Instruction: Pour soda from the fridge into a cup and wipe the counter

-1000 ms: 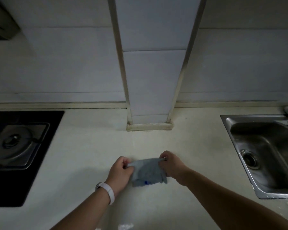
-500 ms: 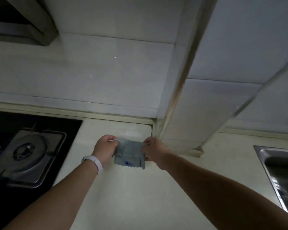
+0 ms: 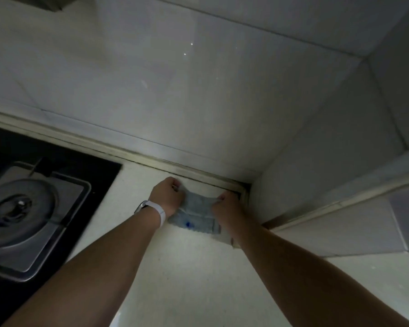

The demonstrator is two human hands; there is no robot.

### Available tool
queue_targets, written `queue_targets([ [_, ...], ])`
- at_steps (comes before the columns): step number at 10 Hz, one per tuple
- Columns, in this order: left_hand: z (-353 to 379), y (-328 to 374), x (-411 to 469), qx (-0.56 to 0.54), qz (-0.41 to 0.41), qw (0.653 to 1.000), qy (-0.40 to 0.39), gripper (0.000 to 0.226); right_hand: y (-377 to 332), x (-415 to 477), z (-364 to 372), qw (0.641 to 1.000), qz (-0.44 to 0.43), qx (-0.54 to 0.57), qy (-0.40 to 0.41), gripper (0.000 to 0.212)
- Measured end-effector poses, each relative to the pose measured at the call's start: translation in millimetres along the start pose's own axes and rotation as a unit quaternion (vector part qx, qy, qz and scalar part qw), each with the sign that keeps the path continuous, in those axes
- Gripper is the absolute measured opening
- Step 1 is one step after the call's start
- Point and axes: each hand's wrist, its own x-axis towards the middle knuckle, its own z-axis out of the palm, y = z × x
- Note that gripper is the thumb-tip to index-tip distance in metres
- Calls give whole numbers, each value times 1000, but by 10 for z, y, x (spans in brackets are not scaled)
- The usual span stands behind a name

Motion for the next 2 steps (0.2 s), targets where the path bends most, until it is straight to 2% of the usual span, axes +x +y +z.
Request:
queue_targets([
  [1, 38, -52, 35, 67, 26, 997, -1, 21, 25, 95, 52, 999, 12, -32, -6, 26],
  [2, 35, -25, -22, 119, 42, 992, 23, 23, 62, 72, 87, 997, -11, -66, 30, 34],
])
